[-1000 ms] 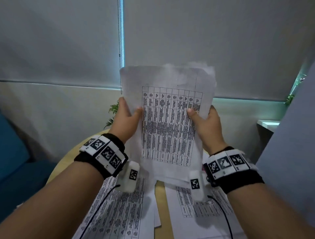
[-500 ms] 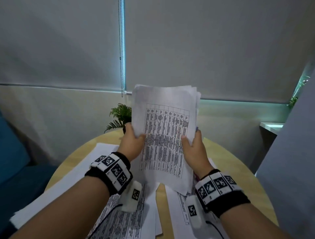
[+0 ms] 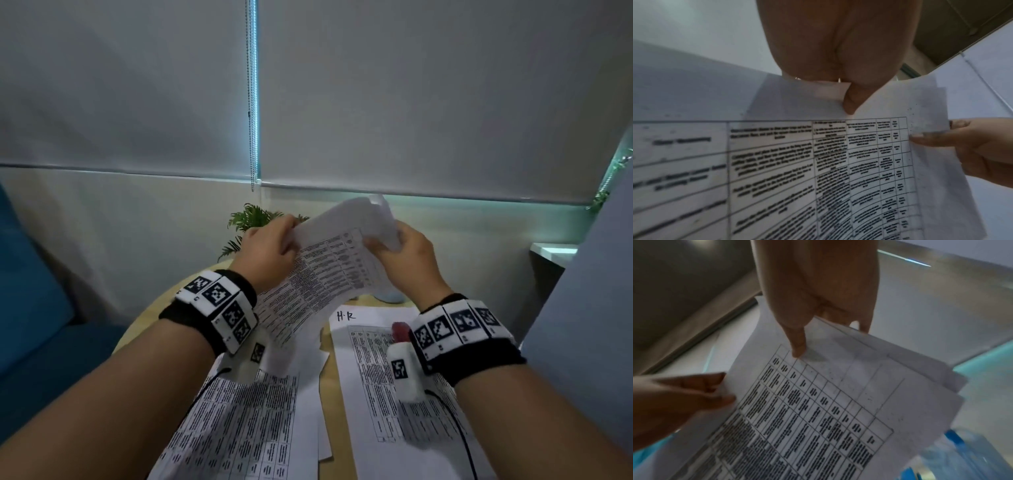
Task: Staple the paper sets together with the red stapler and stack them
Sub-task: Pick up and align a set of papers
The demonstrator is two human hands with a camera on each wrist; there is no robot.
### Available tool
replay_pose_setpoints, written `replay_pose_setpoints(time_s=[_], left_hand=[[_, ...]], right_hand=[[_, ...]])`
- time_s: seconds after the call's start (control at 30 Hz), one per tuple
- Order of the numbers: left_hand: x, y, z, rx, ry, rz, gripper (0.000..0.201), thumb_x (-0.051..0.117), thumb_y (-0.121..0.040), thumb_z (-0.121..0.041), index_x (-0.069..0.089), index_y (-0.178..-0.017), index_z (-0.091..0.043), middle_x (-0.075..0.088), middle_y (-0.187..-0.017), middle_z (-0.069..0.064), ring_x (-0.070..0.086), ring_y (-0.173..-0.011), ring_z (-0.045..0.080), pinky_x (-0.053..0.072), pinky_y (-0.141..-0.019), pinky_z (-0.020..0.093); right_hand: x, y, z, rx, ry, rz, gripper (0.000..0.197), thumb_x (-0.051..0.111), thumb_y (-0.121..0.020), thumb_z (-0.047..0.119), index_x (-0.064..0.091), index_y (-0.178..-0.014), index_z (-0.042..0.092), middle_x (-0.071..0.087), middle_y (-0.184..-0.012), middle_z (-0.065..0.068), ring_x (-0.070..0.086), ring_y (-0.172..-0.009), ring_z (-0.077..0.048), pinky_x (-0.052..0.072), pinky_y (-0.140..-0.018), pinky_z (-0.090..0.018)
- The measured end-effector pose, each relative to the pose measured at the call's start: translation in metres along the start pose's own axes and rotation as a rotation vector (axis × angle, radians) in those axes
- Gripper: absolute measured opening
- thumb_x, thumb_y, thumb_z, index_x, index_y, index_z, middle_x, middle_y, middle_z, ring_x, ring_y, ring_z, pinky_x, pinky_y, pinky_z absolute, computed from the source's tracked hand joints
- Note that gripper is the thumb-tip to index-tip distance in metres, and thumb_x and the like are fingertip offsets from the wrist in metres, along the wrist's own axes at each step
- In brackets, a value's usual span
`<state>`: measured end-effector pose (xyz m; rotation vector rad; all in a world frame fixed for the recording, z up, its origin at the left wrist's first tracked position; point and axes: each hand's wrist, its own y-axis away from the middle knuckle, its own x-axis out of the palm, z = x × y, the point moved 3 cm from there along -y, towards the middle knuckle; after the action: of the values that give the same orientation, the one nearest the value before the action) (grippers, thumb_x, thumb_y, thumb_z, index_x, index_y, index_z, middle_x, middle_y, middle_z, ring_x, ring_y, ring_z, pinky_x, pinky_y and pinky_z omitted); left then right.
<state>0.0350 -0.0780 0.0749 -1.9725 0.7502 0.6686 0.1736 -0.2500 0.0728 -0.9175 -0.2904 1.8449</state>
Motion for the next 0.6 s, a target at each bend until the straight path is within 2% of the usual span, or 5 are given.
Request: replay_pose_setpoints(time_s=[0.07, 0.23, 0.4, 0.5, 0.6], left_hand=[[-0.002, 0.005, 0.009, -0.018, -0.267, -0.108, 0.018, 0.049, -0.09, -0.022, 0.051, -0.108, -0.024, 0.051, -0.111, -0.003, 0.048, -0.112, 0.021, 0.012, -0.113, 0.053], [-0.02, 0.017, 0.062, -0.349, -0.222, -0.339, 0.079, 0.065, -0.081, -0.042, 0.023, -0.145, -0.022, 0.007, -0.156, 0.008, 0.009, -0.144, 0.028, 0.0, -0.114, 0.05], [-0.009, 0.029, 0.099, -0.514, 0.592, -0.223, 0.106, 0.074, -0.079, -0.026, -0.006, -0.149, -0.026, 0.022, -0.154, 0.007, 0.026, -0.14, 0.023, 0.026, -0.112, 0.042], [-0.007, 0.034, 0.106, -0.528, 0.647, -0.267, 0.083, 0.073, -0.08, -0.019, 0.021, -0.144, -0.022, 0.051, -0.129, 0.006, 0.05, -0.121, 0.023, 0.041, -0.101, 0.039], [-0.005, 0.039, 0.107, -0.565, 0.627, -0.313, 0.061, 0.073, -0.08, -0.018, 0.036, -0.129, -0.015, 0.053, -0.117, 0.002, 0.053, -0.105, 0.021, 0.044, -0.088, 0.033]], right_hand=[[0.001, 0.005, -0.009, 0.018, -0.15, -0.014, 0.012, 0.068, -0.087, 0.026, 0.066, -0.097, 0.019, 0.067, -0.084, 0.006, 0.062, -0.079, -0.014, 0.047, -0.061, -0.01], [-0.005, 0.013, -0.037, 0.152, -0.372, -0.103, 0.015, 0.068, -0.087, 0.024, 0.066, -0.103, 0.023, 0.07, -0.092, 0.007, 0.068, -0.089, -0.015, 0.055, -0.079, -0.031], [-0.005, 0.02, -0.046, 0.244, -0.578, -0.063, 0.01, 0.066, -0.088, 0.016, 0.067, -0.098, 0.014, 0.073, -0.089, 0.002, 0.071, -0.078, -0.011, 0.058, -0.068, -0.024], [0.001, 0.025, -0.051, 0.258, -0.587, -0.008, 0.029, 0.07, -0.082, 0.024, 0.066, -0.108, 0.012, 0.074, -0.099, -0.002, 0.071, -0.089, -0.016, 0.058, -0.08, -0.035], [0.015, 0.035, -0.065, 0.294, -0.607, 0.005, 0.049, 0.078, -0.076, 0.027, 0.058, -0.119, 0.018, 0.07, -0.11, 0.0, 0.068, -0.099, -0.017, 0.056, -0.083, -0.036]])
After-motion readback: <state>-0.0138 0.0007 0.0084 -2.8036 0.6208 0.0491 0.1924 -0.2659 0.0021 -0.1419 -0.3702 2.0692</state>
